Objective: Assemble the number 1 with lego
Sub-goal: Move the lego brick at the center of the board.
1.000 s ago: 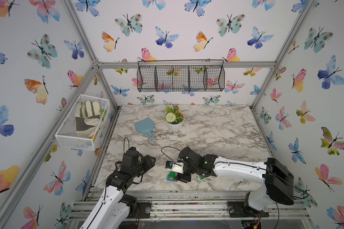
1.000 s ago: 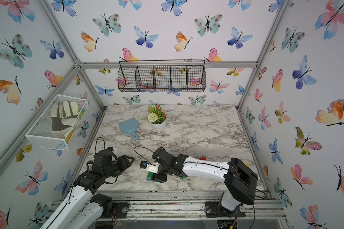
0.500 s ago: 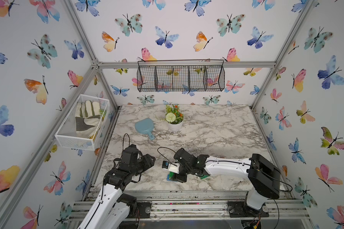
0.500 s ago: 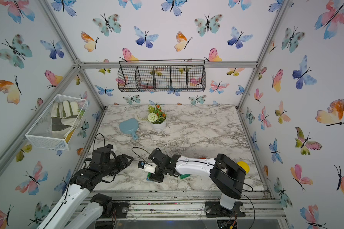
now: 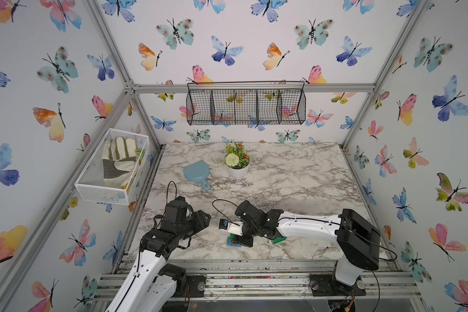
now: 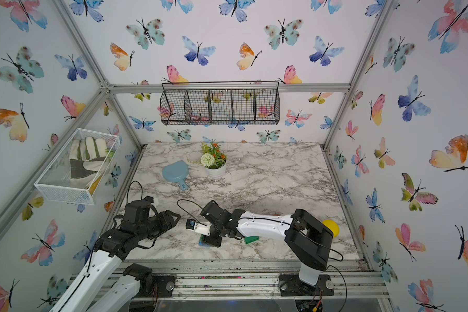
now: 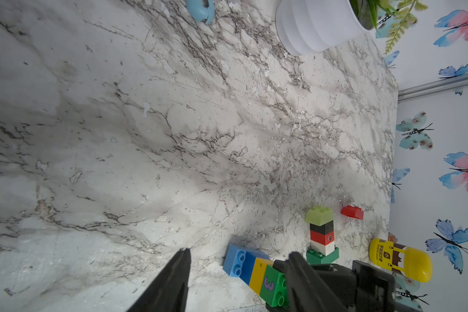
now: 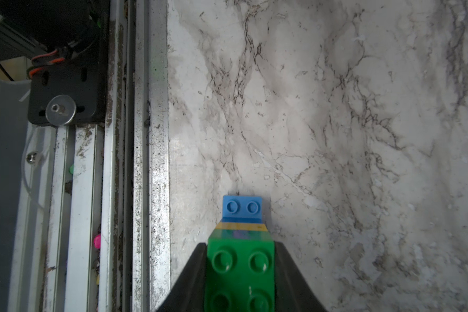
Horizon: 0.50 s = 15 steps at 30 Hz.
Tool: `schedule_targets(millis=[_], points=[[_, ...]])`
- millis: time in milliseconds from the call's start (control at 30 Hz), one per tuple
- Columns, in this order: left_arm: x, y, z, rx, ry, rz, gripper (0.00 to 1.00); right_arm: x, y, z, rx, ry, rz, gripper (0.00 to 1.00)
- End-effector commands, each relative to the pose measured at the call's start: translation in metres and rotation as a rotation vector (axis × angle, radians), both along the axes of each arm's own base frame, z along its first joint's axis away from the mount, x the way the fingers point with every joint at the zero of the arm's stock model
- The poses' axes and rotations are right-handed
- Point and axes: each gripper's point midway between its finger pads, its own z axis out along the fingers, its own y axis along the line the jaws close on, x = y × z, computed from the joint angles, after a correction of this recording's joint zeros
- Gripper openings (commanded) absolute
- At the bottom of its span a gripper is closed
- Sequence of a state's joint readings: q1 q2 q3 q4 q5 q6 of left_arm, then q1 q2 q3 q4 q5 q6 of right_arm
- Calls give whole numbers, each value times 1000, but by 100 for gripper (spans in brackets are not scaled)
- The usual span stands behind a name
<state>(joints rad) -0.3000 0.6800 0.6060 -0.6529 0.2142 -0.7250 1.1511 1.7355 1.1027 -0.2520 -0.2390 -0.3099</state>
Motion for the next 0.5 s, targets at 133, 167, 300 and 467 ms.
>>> schedule_targets(millis=[133,167,300,467], points=[[4,4,6,25,-26,2,61,26,-8,18,-7,-86,62,30],[5,5,6,25,-29,4,61,31,-10,18,-12,-87,66,30],[7,4,7,21,-40,5,61,48,-12,21,-11,-85,86,30],[7,5,7,26,-45,4,61,57,-15,12,-29,-60,125,33]])
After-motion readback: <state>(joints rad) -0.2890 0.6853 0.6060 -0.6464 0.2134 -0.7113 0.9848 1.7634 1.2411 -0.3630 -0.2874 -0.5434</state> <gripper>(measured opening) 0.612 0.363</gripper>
